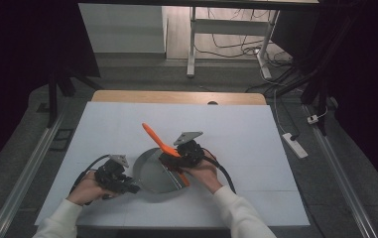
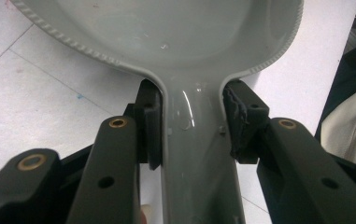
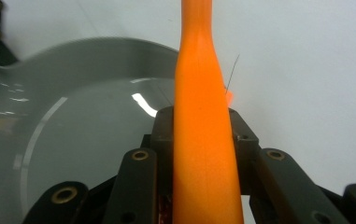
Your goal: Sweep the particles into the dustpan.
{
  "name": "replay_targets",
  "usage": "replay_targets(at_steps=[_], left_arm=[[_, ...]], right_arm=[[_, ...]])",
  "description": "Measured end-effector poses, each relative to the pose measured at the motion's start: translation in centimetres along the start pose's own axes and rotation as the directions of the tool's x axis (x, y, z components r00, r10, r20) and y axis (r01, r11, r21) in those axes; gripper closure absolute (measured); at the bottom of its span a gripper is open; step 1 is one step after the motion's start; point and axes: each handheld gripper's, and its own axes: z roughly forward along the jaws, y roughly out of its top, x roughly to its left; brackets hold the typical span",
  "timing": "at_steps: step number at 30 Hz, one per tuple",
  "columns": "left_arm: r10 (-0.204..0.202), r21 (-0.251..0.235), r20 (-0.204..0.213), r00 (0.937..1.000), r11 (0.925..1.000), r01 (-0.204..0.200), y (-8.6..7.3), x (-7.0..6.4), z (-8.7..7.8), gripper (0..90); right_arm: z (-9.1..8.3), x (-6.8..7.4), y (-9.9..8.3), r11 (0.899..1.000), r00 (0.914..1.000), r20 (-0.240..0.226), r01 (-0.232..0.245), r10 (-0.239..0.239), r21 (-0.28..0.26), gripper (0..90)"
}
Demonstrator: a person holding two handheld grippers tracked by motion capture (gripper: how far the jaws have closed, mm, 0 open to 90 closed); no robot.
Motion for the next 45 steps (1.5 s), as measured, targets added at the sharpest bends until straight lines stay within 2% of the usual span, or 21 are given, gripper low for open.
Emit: replay_targets(at_steps=[3,6,7,12,19,24,27,32,36,40,45], left_arm=[[0.003,0.002,-0.001,1.0000,1.0000,-0.003,0.0,0.0,0.0,61.6],[0.005,0.002,-0.002,1.0000,1.0000,-0.005,0.0,0.0,0.0,61.6],[0.005,0.002,-0.002,1.0000,1.0000,-0.005,0.0,0.0,0.0,61.6],[0.004,0.003,-0.002,1.0000,1.0000,-0.004,0.0,0.0,0.0,61.5],[0.004,0.003,-0.001,1.0000,1.0000,-0.004,0.0,0.0,0.0,61.6],[0.003,0.003,-0.002,1.0000,1.0000,-0.003,0.0,0.0,0.0,61.6],[0.004,0.003,-0.002,1.0000,1.0000,-0.004,0.0,0.0,0.0,61.6],[0.004,0.004,-0.004,1.0000,1.0000,-0.004,0.0,0.0,0.0,61.5],[0.004,0.004,-0.004,1.0000,1.0000,-0.004,0.0,0.0,0.0,61.6],[0.006,0.006,-0.004,1.0000,1.0000,-0.006,0.0,-0.1,0.0,61.5],[0.006,0.005,-0.004,1.0000,1.0000,-0.006,0.0,-0.1,0.0,61.5]], right_arm=[[-0.3,0.1,0.2,1.000,0.9999,-0.006,0.012,-0.012,-0.018,69.7],[-1.1,-0.4,0.3,0.999,0.9993,0.038,0.005,-0.004,-0.032,69.8],[-1.1,-0.4,0.3,0.999,0.9993,0.038,0.005,-0.004,-0.032,69.8],[-2.2,-1.6,0.0,0.999,0.9953,0.094,-0.020,0.023,-0.036,69.7],[-3.4,-3.1,-0.7,0.999,0.9837,0.173,-0.045,0.048,-0.023,69.8],[-3.1,-4.5,-1.9,0.996,0.9720,0.220,-0.085,0.081,0.009,69.7],[-2.6,-5.2,-2.3,0.993,0.9681,0.228,-0.113,0.104,0.027,69.7],[-2.2,-5.5,-2.4,0.992,0.9671,0.224,-0.127,0.122,0.011,69.8],[-1.6,-4.2,-1.8,0.996,0.9767,0.203,-0.079,0.071,0.035,69.6],[-1.2,-3.0,-1.4,0.997,0.9806,0.196,-0.022,0.008,0.067,69.5],[-1.0,-2.5,-1.3,0.998,0.9869,0.161,-0.014,0.003,0.064,69.5]])
